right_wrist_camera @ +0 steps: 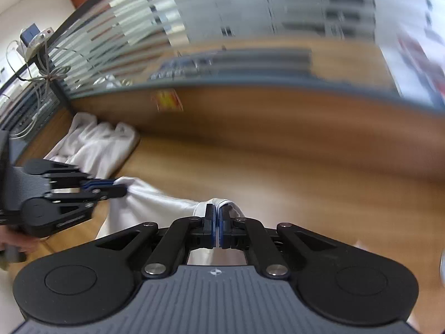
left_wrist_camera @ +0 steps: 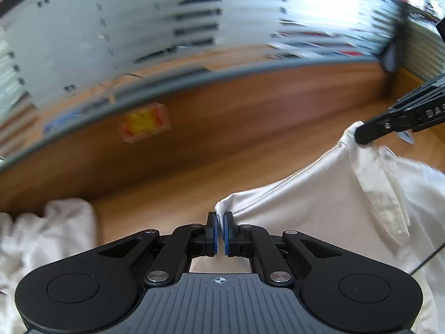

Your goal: Fold clothes

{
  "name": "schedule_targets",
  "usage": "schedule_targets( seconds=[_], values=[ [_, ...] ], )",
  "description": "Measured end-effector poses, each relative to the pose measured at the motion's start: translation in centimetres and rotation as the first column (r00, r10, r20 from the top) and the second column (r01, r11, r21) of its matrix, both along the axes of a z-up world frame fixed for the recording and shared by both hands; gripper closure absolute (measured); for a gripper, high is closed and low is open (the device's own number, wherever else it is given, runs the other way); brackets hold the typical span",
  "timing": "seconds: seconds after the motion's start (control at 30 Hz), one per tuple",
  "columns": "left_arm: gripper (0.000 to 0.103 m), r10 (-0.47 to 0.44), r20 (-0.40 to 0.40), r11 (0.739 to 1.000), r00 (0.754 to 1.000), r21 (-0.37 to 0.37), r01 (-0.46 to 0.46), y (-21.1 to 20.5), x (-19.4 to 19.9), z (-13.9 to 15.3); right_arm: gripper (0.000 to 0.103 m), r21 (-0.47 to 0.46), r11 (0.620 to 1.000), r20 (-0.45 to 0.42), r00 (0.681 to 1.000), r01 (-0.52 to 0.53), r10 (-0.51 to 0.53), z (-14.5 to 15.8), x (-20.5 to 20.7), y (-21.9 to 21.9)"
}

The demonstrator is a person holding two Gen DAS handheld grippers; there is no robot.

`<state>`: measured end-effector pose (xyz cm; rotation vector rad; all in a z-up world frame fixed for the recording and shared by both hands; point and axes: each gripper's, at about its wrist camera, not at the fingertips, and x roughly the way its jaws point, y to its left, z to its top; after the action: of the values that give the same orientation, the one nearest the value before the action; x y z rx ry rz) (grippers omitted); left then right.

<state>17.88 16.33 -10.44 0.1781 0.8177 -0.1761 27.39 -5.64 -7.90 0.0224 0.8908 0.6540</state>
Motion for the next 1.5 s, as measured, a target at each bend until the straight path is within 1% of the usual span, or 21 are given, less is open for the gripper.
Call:
schedule_targets(
  seconds=[0.07,0.2,0.3,0.37,0.4,0.47,0.5,0.53,0.57,0.6,0.7,0.83,0.9,1.03,1.13,1.2,1.27,1.37,1.43,1.5],
  values=[
    [0.096,0.03,0.003,1.0,1.0,0.003,-0.03,1.8,1.5,0.4,0.101,-0.017,1.0,0.04,0.999,-0.008,0.009,0.2,2.5,2.0],
    [0.096,0.057,-0.003,0.998,0.998,0.018,-0.057,5.2,5.6,0.3,0.101,-0.056,0.998,0.084,0.996,-0.017,0.021,-0.3,7.6,6.2],
    [0.095,0.059,-0.028,0.998,0.998,0.032,-0.058,7.3,8.9,-0.7,0.101,-0.092,0.996,0.082,0.996,-0.007,0.014,-1.3,10.7,8.6],
    [0.094,0.043,-0.045,0.998,0.998,0.049,-0.041,8.4,10.3,-1.6,0.101,-0.111,0.994,0.075,0.997,0.008,0.0,-2.1,11.9,9.8],
    [0.091,0.039,-0.052,0.997,0.998,0.065,-0.035,8.7,10.9,-2.2,0.1,-0.121,0.992,0.071,0.997,0.015,-0.007,-2.5,12.5,10.4],
    [0.085,0.04,-0.065,0.996,0.997,0.081,-0.034,8.9,11.8,-3.1,0.093,-0.149,0.988,0.067,0.998,0.026,-0.016,-3.0,12.9,11.1],
    [0.084,0.04,-0.074,0.996,0.996,0.08,-0.034,9.1,12.1,-3.3,0.08,-0.164,0.986,0.067,0.997,0.034,-0.023,-2.9,12.9,11.3],
    [0.081,0.045,-0.083,0.996,0.996,0.076,-0.039,9.3,12.2,-3.4,0.071,-0.171,0.984,0.067,0.997,0.046,-0.034,-2.6,12.8,11.0],
    [0.072,0.053,-0.087,0.996,0.995,0.07,-0.047,9.6,12.2,-3.3,0.07,-0.169,0.984,0.067,0.997,0.057,-0.046,-2.1,12.5,10.5],
    [0.066,0.057,-0.085,0.997,0.995,0.06,-0.052,9.8,11.9,-3.0,0.07,-0.167,0.984,0.066,0.996,0.068,-0.057,-1.6,12.2,9.9],
    [0.065,0.046,-0.076,0.999,0.996,0.016,-0.045,10.4,10.5,-1.9,0.07,-0.161,0.982,0.056,0.994,0.099,-0.091,-0.1,11.0,7.6],
    [0.062,0.021,-0.096,0.999,0.995,-0.028,-0.024,10.4,8.2,-1.0,0.07,-0.205,0.968,0.022,0.99,0.142,-0.141,0.7,8.6,3.0],
    [0.06,0.007,-0.104,1.0,0.995,-0.029,-0.01,9.9,7.1,-0.8,0.07,-0.234,0.96,0.005,0.987,0.155,-0.158,0.3,7.5,0.6],
    [0.059,0.013,-0.131,0.997,0.991,-0.072,-0.023,8.4,5.6,-0.8,0.07,-0.285,0.943,-0.034,0.982,0.169,-0.186,-1.4,5.4,-3.5],
    [0.058,0.047,-0.14,0.997,0.989,-0.061,-0.056,6.4,3.8,-0.7,0.07,-0.288,0.945,-0.069,0.981,0.156,-0.183,-3.2,4.4,-7.2],
    [0.053,0.063,-0.155,0.993,0.986,-0.084,-0.077,5.1,2.8,-0.6,0.07,-0.302,0.942,-0.093,0.979,0.145,-0.181,-4.4,3.6,-9.7],
    [0.052,0.062,-0.168,0.992,0.984,-0.101,-0.08,3.6,1.9,-0.4,0.07,-0.314,0.941,-0.112,0.98,0.122,-0.165,-5.3,3.0,-11.8],
    [0.052,0.033,-0.174,0.993,0.984,-0.106,-0.052,0.7,1.4,-0.1,0.059,-0.331,0.941,-0.131,0.983,0.076,-0.125,-6.3,1.9,-14.1],
    [0.051,0.012,-0.175,0.993,0.984,-0.109,-0.032,-1.1,1.2,0.1,0.047,-0.343,0.938,-0.129,0.986,0.053,-0.103,-7.0,0.8,-15.4],
    [0.047,-0.008,-0.177,0.993,0.984,-0.117,-0.013,-2.7,1.1,0.3,0.045,-0.35,0.937,-0.132,0.988,0.028,-0.079,-7.7,-0.3,-16.2]
  ],
)
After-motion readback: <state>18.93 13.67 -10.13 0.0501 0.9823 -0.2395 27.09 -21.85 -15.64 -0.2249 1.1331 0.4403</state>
